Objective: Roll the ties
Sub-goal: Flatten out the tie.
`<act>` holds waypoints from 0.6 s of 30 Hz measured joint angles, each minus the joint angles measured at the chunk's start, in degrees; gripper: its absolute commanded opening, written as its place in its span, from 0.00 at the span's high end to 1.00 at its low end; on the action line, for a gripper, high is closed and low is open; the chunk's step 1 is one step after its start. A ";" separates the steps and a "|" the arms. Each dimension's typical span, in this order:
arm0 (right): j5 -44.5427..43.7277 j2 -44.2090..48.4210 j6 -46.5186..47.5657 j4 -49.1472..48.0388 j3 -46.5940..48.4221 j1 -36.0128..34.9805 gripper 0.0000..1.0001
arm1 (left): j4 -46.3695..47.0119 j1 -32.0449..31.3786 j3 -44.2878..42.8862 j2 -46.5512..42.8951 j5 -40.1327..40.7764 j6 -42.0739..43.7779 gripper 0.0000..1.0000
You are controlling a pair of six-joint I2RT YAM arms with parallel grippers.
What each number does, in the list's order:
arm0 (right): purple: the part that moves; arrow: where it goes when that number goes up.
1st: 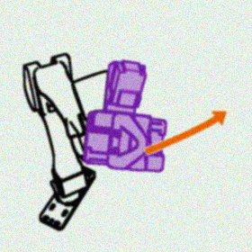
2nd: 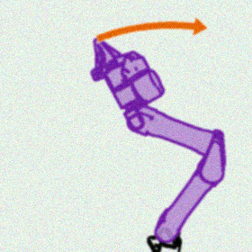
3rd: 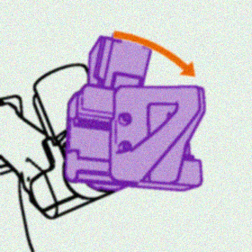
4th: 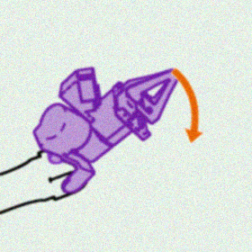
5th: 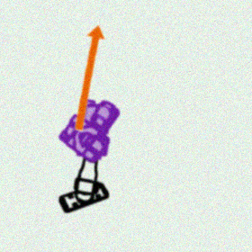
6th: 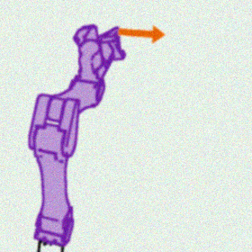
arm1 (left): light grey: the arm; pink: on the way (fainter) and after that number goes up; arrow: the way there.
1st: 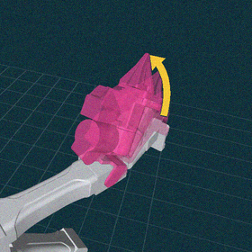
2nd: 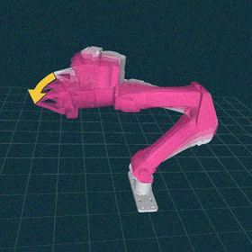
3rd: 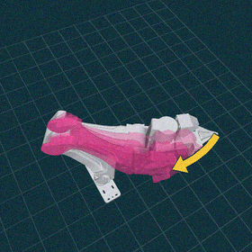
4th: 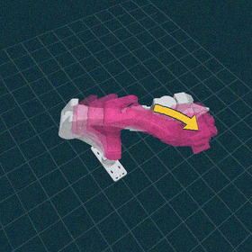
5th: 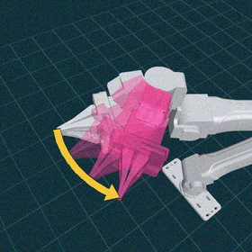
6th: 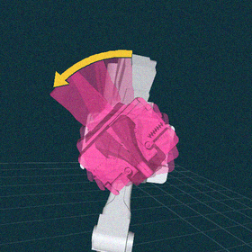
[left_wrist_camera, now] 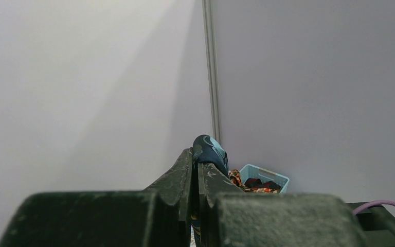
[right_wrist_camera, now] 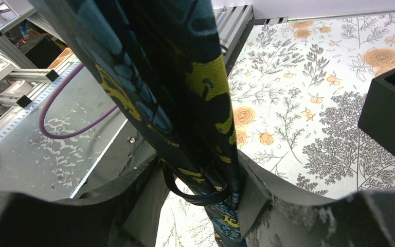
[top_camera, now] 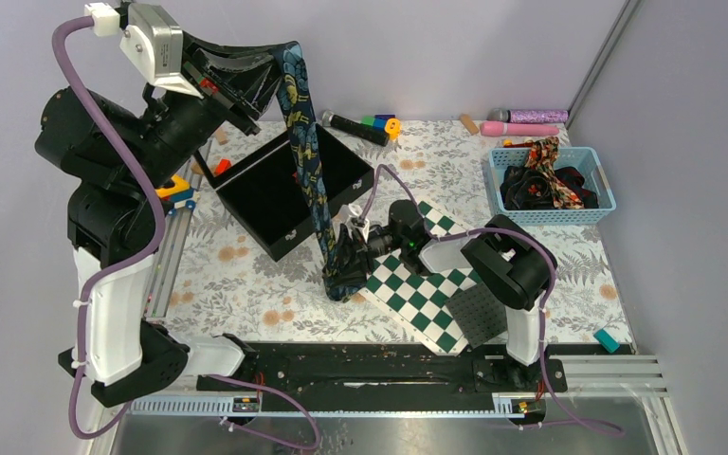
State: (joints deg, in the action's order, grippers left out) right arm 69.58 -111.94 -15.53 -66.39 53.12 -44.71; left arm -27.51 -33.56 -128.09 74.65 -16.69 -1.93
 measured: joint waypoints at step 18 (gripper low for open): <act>-1.97 0.07 0.02 -3.39 -5.16 -0.11 0.72 | -1.55 1.18 0.00 -0.33 0.13 0.66 1.00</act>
State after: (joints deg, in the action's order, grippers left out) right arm 67.61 -111.87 -15.51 -69.78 47.97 -44.82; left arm -29.06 -32.38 -128.09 74.32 -16.56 -1.28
